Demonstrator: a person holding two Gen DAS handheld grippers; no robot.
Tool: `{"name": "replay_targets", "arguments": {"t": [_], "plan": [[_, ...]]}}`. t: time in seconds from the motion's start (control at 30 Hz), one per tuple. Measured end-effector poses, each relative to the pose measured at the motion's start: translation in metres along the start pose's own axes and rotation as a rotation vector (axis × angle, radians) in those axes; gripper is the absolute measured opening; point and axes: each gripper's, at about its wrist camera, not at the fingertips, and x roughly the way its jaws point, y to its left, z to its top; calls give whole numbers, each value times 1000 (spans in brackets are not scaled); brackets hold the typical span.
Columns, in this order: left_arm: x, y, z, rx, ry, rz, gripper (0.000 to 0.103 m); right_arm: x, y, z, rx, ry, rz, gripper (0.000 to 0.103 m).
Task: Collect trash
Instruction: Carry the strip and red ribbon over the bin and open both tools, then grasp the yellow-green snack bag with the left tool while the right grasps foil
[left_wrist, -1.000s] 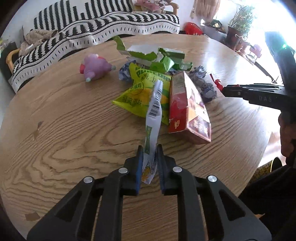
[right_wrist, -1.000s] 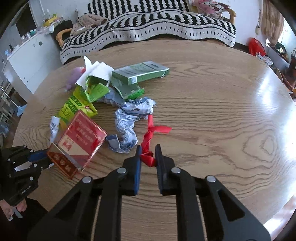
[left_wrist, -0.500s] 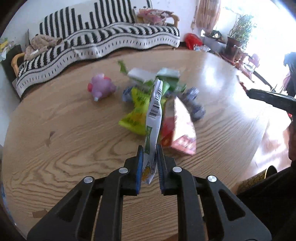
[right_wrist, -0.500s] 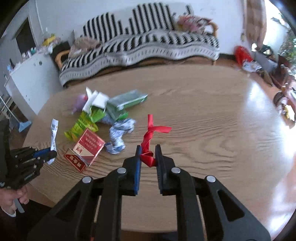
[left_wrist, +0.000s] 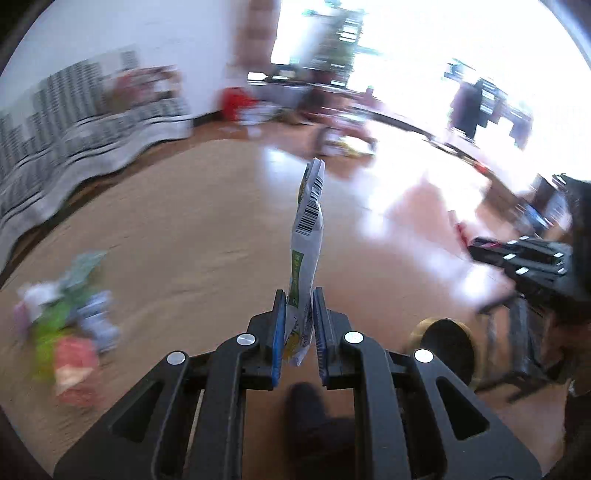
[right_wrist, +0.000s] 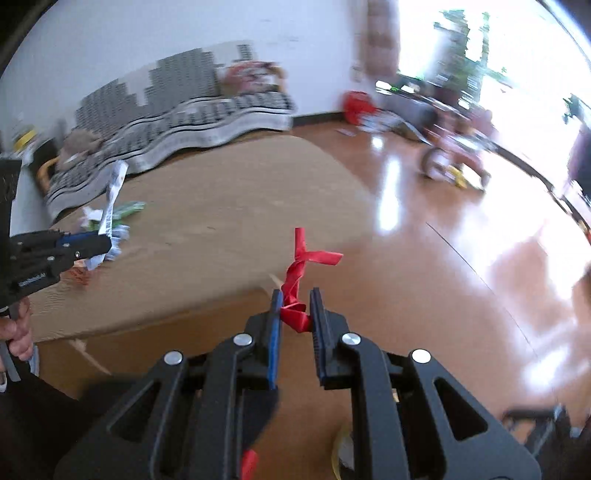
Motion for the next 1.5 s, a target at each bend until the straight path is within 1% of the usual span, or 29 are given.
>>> {"name": "replay_targets", "arguments": {"t": [0.03, 0.07, 0.13, 0.17, 0.23, 0.27, 0.37, 0.47, 0.53, 0.57, 0.63, 0.73, 0.9, 1.07, 1.1, 1.17, 1.2, 1.23, 1.27, 1.3, 1.37, 1.5], "plan": [[10, -23, 4, 26, 9, -35, 14, -8, -24, -15, 38, 5, -28, 15], [24, -55, 6, 62, 26, -86, 14, -13, -39, -25, 62, 8, -45, 15], [45, -96, 4, 99, 57, -159, 14, -21, -72, -52, 121, 18, -81, 15], [61, -124, 1, 124, 82, -205, 14, -25, -94, -69, 164, 28, -103, 15], [85, -159, -8, 158, 122, -249, 14, -26, -118, -91, 213, 45, -125, 15], [101, -181, -16, 181, 152, -271, 14, -26, -134, -108, 249, 60, -136, 15], [134, -213, -37, 203, 224, -317, 14, -18, -157, -141, 314, 93, -152, 15], [168, -243, -61, 240, 304, -334, 14, -7, -175, -174, 372, 132, -155, 15], [181, -251, -73, 253, 333, -342, 14, 4, -182, -195, 403, 163, -152, 15], [188, -257, -79, 264, 349, -343, 14, 9, -185, -198, 413, 173, -150, 15], [204, -259, -90, 297, 381, -328, 14, 18, -191, -214, 438, 195, -142, 15], [216, -267, -106, 324, 422, -319, 14, 27, -194, -225, 454, 214, -134, 15], [219, -275, -104, 334, 409, -338, 14, 35, -194, -231, 470, 226, -124, 15], [220, -274, -104, 334, 421, -342, 15, 34, -194, -231, 474, 221, -126, 15], [220, -274, -104, 331, 424, -348, 16, 34, -194, -231, 476, 218, -127, 15], [221, -275, -104, 327, 431, -357, 30, 33, -198, -230, 484, 219, -127, 17], [222, -274, -104, 323, 436, -365, 56, 33, -200, -230, 489, 218, -131, 20], [221, -275, -104, 321, 434, -364, 75, 31, -203, -229, 491, 216, -135, 36], [219, -276, -104, 322, 425, -359, 78, 29, -203, -229, 494, 209, -142, 60], [218, -277, -105, 330, 421, -356, 78, 26, -204, -228, 493, 195, -149, 67], [217, -278, -106, 342, 419, -349, 78, 23, -203, -226, 487, 188, -153, 68], [213, -271, -102, 332, 419, -323, 78, 18, -202, -219, 484, 177, -154, 68]]}}
